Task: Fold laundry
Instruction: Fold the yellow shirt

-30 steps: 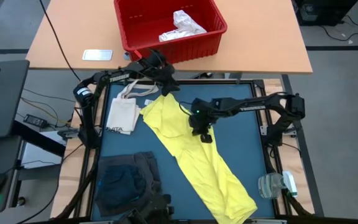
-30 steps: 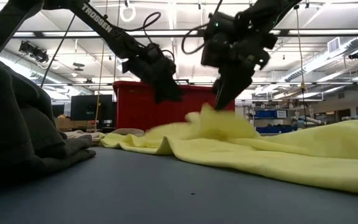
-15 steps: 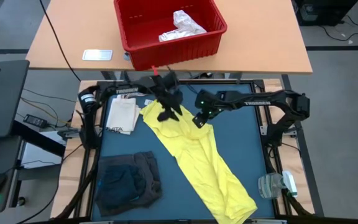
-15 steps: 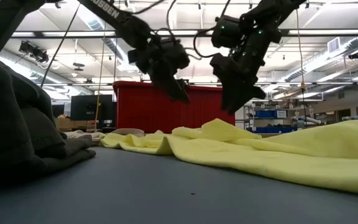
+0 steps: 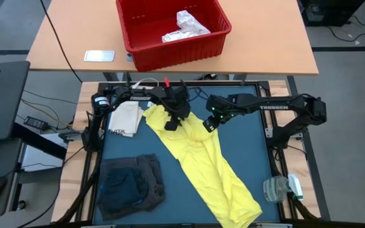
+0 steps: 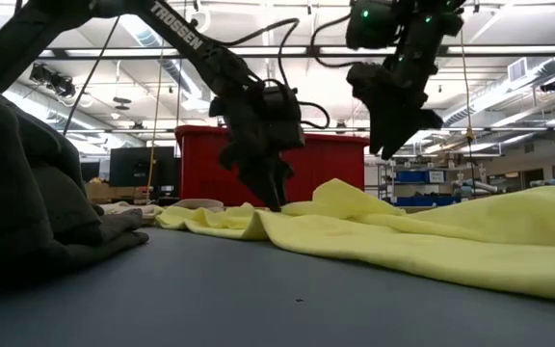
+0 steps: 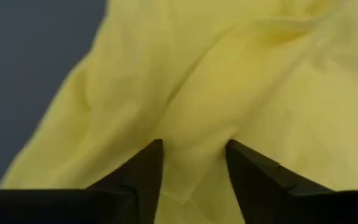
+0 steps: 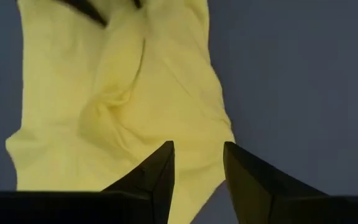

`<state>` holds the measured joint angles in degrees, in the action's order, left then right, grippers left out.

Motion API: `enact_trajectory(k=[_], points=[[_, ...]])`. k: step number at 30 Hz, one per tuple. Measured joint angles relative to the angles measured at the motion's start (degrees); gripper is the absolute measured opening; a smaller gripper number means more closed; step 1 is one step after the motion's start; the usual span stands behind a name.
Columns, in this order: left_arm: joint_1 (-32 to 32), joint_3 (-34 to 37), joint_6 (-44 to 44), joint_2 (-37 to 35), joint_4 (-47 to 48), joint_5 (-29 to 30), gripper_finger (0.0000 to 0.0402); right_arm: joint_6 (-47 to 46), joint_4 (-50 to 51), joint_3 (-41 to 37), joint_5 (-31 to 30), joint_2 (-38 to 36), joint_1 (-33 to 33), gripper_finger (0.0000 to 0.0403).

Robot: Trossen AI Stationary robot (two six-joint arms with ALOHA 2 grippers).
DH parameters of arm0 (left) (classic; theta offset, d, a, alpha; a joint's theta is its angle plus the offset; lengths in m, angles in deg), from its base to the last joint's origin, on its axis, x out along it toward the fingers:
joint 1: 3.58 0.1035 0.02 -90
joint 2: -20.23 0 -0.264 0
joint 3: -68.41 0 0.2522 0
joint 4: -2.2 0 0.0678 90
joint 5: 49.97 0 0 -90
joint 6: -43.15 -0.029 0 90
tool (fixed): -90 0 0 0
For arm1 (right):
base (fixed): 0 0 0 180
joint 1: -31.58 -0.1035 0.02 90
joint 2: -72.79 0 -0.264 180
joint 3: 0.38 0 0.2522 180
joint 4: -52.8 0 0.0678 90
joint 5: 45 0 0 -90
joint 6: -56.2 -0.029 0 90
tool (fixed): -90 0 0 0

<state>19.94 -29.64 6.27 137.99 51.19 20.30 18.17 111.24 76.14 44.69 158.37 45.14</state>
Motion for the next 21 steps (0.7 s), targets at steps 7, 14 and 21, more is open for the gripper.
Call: enact_trajectory(k=[7, 14, 21], points=[[-0.1, -0.1, 3.7, -2.3, -4.6, 2.2, 0.0023, -3.9, 4.2, -0.4, -2.4, -1.2, -5.2, 0.0142], [0.0, 0.0, 4.3, -6.4, -1.5, 6.2, 0.0004, -14.6, 1.1, -9.6, -0.9, -4.4, -11.3, 0.0125], [1.8, -0.1, 3.1, -19.0, -0.6, 13.1, 0.0002, -30.9, -12.2, -21.2, -0.2, -12.2, -20.5, 0.0124]])
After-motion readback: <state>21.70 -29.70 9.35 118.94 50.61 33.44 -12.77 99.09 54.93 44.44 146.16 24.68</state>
